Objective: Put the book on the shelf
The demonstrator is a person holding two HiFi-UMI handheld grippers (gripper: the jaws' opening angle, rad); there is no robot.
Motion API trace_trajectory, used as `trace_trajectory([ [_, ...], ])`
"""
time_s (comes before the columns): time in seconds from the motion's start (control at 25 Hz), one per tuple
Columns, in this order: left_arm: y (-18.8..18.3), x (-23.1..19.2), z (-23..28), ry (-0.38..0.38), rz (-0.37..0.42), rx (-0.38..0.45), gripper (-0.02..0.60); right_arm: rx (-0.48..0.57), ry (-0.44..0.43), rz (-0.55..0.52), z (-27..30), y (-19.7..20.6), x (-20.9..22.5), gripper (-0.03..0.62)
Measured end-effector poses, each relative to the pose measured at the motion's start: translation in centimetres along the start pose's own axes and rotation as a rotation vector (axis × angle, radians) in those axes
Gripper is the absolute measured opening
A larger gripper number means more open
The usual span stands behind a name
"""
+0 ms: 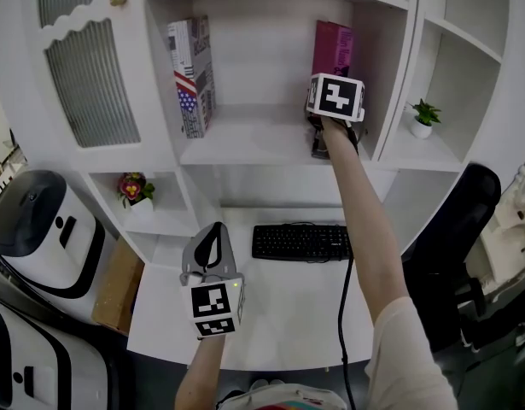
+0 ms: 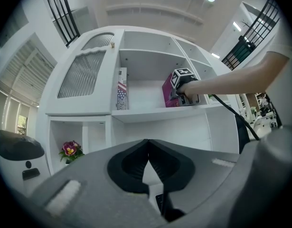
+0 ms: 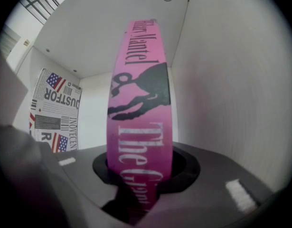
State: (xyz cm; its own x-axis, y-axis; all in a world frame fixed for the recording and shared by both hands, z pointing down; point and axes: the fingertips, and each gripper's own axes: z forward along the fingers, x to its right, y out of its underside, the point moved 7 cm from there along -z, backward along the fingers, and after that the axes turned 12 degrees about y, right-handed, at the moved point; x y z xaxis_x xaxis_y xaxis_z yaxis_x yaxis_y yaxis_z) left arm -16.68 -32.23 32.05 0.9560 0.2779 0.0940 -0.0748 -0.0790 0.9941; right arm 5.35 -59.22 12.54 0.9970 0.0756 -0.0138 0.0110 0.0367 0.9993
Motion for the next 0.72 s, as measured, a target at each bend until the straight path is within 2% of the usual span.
trace_trajectory([
  [0.28,-1.0,-1.6,-1.2,-0.028,0.002,0.022,0.002,-0.006,0.002,0.025,0.0,0.0,-0.1,0.14],
  [0.4,-1.7,-2.1,-1.7,-0.042,0.006,0.041,0.002,-0.006,-0.004,0.021,-0.2,-0.2,-0.1,0.167],
  [0.52,-2.2,-2.0,-2.0,-0.036,0.011,0.052,0.002,0.016,-0.014,0.034,-0.7,-1.0,0.1,0.204],
  [0.72,-2.8,-1.6,-2.2,-0.011,0.014,0.067,0.002,0.072,-0.024,0.022,-2.8,-2.6,0.6,0.215],
])
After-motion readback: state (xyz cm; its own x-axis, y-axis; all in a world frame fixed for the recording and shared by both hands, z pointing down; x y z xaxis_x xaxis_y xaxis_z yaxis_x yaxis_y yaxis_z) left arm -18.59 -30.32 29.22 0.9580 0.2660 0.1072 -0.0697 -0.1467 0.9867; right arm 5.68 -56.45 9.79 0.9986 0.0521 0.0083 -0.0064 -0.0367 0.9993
